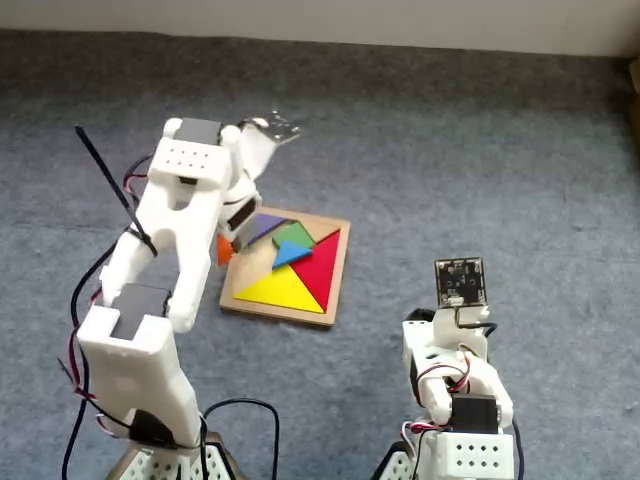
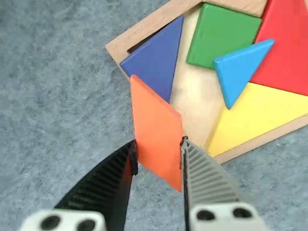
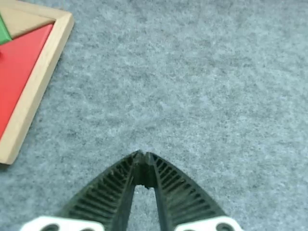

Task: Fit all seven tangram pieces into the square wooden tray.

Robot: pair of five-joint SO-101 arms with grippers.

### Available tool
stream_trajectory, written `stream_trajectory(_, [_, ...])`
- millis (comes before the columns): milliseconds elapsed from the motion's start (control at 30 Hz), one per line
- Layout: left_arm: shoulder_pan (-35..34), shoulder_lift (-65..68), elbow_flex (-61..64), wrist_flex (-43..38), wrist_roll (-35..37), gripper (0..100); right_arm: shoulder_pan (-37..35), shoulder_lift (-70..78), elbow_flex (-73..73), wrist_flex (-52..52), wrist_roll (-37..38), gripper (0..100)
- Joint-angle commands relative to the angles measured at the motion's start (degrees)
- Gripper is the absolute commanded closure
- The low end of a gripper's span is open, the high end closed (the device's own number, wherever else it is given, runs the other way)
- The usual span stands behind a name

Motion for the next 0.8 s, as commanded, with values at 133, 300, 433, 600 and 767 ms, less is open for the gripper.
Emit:
stream_trajectory(133, [-4.4,-16.2,8.7,-0.1,-0.4,96,0.7,-0.8,8.4,-0.1,-0.4,99.3])
stream_trajectory(300, [-6.3,-24.7,19.8,-7.5,-0.1,93,0.7,-0.8,8.4,-0.1,-0.4,99.3])
stream_trajectory(433, [-8.7,-26.9,25.5,-12.0,-0.1,79,0.7,-0.8,8.4,-0.1,-0.4,99.3])
stream_trajectory(600, [-9.6,-27.3,26.6,-13.7,0.0,76,0.7,-0.8,8.4,-0.1,-0.4,99.3])
stream_trajectory(767, [-4.7,-27.1,26.8,-16.4,4.7,78,0.7,-0.8,8.4,-0.1,-0.4,99.3])
